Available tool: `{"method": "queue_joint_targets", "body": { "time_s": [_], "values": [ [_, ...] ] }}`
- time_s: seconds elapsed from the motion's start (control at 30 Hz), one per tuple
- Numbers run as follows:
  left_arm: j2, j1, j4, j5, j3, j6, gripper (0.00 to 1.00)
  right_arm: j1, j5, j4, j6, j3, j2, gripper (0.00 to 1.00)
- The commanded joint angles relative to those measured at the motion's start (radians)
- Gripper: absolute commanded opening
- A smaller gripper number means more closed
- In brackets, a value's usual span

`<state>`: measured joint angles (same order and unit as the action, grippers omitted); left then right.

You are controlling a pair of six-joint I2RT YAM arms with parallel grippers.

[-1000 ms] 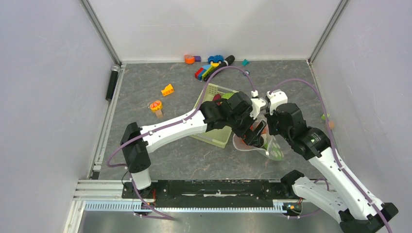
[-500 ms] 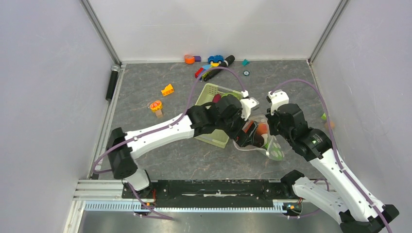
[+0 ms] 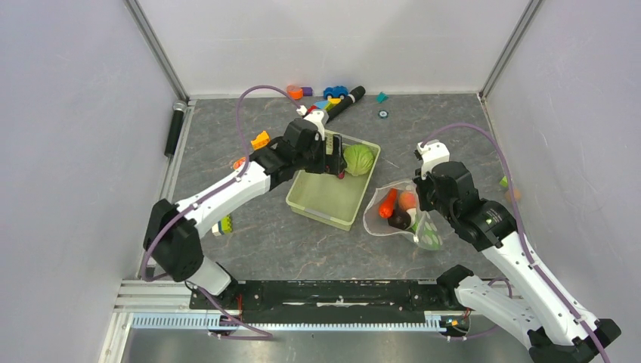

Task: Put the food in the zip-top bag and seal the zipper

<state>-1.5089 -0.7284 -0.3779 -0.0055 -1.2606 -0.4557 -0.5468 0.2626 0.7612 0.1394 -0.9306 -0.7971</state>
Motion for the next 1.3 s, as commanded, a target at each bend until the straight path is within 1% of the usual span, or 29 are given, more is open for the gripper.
{"method": "queue_joint_targets", "body": {
  "time_s": [0.0,0.1,0.23,0.37,0.5,0.6,0.7,1.07,1.27],
  "values": [
    [-0.076,0.059,0.118,0.027,0.02,-0.073,1.0,0.003,0.011,-0.025,-0.015,0.0,0.013,0.12],
    [-0.138,0.076,0.134,0.01,0.003,-0.066,1.0,0.003,0.009,-0.026,-0.018,0.005,0.02,0.13],
    [-0.222,0.076,0.142,-0.084,-0.036,-0.058,0.99,0.002,0.004,-0.03,-0.022,0.004,0.018,0.14],
    [-0.29,0.076,0.194,-0.151,-0.048,-0.068,0.92,0.003,-0.003,-0.03,-0.025,0.003,0.012,0.14],
    [-0.353,0.076,0.201,-0.197,-0.081,-0.089,0.79,0.002,-0.004,-0.029,-0.026,0.001,0.009,0.14],
    [-0.382,0.076,0.215,-0.255,-0.088,-0.11,0.73,0.002,-0.003,-0.028,-0.026,-0.001,0.006,0.14],
    [-0.409,0.078,0.223,-0.281,-0.105,-0.115,0.73,0.002,0.001,-0.03,-0.027,0.0,0.012,0.14],
    [-0.525,0.082,0.223,-0.272,-0.205,-0.152,0.73,0.003,0.013,-0.031,-0.028,0.0,0.018,0.14],
    [-0.573,0.083,0.201,-0.279,-0.232,-0.173,0.7,0.002,0.018,-0.032,-0.028,0.004,0.024,0.14]
  ]
}}
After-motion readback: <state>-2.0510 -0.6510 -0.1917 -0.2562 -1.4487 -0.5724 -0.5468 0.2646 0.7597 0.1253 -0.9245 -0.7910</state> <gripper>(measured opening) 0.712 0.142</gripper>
